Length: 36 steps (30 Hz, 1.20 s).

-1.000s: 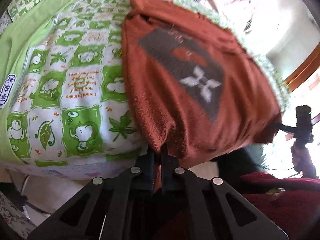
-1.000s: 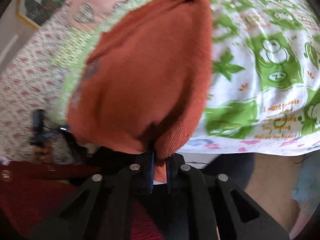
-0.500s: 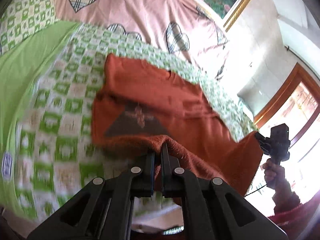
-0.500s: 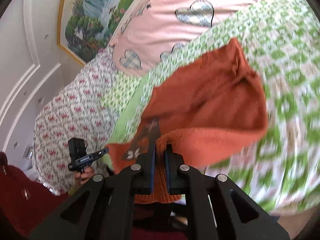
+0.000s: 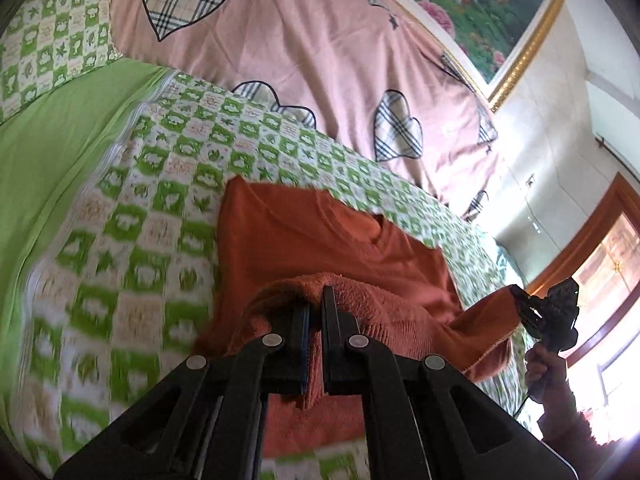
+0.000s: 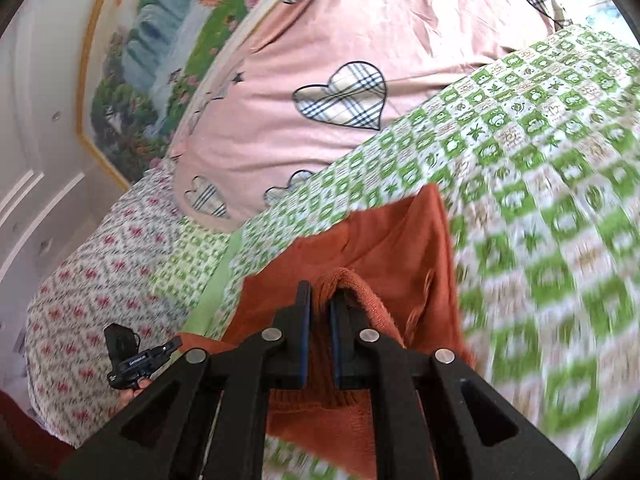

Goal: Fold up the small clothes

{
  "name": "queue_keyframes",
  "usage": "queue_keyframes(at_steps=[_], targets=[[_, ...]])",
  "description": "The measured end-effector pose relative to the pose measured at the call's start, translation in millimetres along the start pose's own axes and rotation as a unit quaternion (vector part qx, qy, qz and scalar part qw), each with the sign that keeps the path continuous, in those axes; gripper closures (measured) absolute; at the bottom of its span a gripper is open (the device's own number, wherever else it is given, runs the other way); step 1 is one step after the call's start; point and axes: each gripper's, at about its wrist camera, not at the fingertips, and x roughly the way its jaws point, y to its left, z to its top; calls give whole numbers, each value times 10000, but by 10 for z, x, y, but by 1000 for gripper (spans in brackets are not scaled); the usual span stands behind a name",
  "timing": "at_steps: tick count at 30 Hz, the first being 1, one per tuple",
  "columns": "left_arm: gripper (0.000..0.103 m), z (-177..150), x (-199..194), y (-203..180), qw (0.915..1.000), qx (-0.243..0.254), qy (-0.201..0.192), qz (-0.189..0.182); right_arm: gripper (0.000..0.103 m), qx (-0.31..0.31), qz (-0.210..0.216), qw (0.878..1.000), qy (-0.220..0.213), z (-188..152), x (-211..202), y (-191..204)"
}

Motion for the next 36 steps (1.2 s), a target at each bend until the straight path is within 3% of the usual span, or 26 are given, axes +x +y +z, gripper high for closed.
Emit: queue_keyframes(at_steps=[7,17,19,21,23,25,27,30,34,36], targets=[[101,315,467,238,9997,-192,74,135,93,241,-330,9990,184,305,514,-353],[100,425,1214,554,9950,-463,705,539,93,281,-1278,9887,726,349,996,-686],[97,390,1193,559,9944,-494,761,537,92,324,-1344,9874,769,346,973,-677],[87,326,1076,499,9947,-453,787,478,91,324,-1370,9873,736,343,883,-631],[82,193,907,348,9954,-249,824,415,78,154,-1440,9877,587,325,713,-508],[78,31,806,166,9950,-28,947,314,52,-154,-1554,9868,421,253,523,-323],[77,-174,794,-78,9929,245,1151,173,52,-372,-1533,9866,424,152,462,-162],[70,-416,957,-367,9872,483,1517,-72,52,-882,-1017,9861,976,-133,642,146],[65,-474,1315,-595,9788,863,1850,165,52,-1822,-813,9540,2237,-586,1234,422],[65,-366,1465,-612,9753,983,1964,224,52,-2049,-908,9436,2436,-641,1404,425]])
